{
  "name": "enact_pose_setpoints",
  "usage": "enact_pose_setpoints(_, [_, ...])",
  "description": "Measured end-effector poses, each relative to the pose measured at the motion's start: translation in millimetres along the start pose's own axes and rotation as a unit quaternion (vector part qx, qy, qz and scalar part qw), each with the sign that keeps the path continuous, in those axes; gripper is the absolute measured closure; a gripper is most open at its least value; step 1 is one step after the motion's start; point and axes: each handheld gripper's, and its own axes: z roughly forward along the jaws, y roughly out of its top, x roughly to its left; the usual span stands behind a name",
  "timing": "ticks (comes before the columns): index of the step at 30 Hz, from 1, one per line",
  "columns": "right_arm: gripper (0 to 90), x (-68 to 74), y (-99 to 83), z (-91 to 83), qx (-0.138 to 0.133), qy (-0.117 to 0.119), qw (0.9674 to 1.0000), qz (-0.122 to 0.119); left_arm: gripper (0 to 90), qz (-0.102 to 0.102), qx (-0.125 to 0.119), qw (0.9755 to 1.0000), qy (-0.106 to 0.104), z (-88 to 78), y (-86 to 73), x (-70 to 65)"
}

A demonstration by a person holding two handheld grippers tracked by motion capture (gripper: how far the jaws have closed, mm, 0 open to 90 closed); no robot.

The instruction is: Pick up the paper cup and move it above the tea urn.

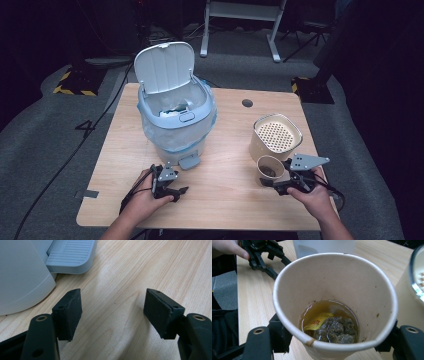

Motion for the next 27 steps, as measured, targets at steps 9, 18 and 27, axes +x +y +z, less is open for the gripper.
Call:
enact_pose_setpoints(9, [32.3,-5.2,23.4,-22.1,-0.009,-0.004,0.9999,-0.001,30.5,0.0,0.001,1.0,-0.002,0.1,0.0,-0.1])
enact_pose_setpoints(18, [32.3,-12.8,45.8,-38.2,-0.006,-0.02,0.9997,-0.01,29.9,0.001,0.001,1.0,-0.003,0.1,0.1,0.1])
enact_pose_setpoints(27, [32.3,-25.7,60.7,-47.9,-0.014,-0.032,0.9994,-0.005,29.6,0.001,0.001,1.0,-0.003,0.2,0.1,0.0])
